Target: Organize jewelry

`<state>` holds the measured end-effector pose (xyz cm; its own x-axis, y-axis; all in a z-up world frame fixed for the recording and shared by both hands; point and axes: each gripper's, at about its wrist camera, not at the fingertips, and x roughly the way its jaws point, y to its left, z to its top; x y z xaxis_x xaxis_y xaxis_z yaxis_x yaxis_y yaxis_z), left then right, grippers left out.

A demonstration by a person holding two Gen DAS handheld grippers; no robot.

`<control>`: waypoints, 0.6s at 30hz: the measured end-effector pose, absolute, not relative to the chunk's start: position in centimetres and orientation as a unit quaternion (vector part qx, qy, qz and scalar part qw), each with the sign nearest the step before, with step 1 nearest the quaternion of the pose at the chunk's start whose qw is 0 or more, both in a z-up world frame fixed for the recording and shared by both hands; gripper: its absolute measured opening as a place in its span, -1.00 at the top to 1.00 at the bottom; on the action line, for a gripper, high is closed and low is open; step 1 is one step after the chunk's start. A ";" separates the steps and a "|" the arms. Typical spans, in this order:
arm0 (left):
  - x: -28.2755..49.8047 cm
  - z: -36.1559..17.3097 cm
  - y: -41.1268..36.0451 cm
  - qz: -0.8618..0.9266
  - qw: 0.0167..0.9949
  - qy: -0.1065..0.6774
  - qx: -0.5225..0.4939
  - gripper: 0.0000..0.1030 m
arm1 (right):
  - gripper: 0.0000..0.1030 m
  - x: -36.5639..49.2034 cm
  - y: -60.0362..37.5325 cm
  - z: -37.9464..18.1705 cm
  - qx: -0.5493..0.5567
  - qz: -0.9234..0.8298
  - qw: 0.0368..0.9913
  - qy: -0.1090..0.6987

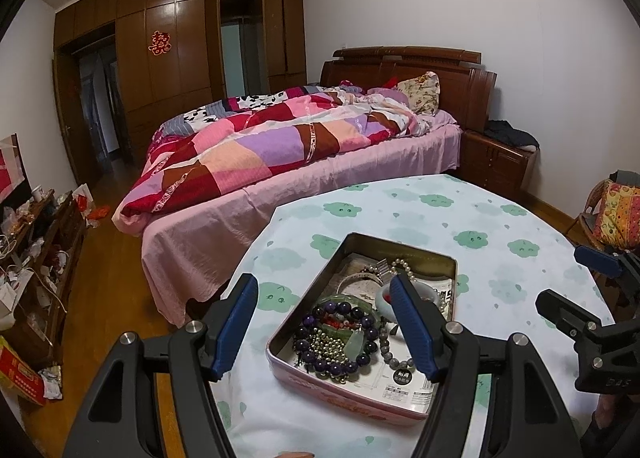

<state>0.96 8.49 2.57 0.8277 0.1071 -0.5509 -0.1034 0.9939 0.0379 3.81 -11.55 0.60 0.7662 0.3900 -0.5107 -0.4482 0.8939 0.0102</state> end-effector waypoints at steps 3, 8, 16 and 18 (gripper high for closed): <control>1.1 2.5 8.3 0.061 0.955 0.290 0.007 -0.41 | -0.87 3.8 -11.6 0.6 -0.056 0.223 0.938 0.259; 1.2 2.3 8.2 0.071 0.955 0.288 0.014 -0.49 | -0.87 3.8 -11.6 0.6 -0.056 0.223 0.938 0.259; 1.1 2.2 7.9 0.066 0.957 0.282 0.020 -0.49 | -0.87 3.7 -11.5 0.6 -0.058 0.224 0.937 0.261; 1.0 2.3 7.6 0.064 0.958 0.279 0.025 -0.49 | -0.87 3.7 -11.5 0.5 -0.057 0.223 0.938 0.260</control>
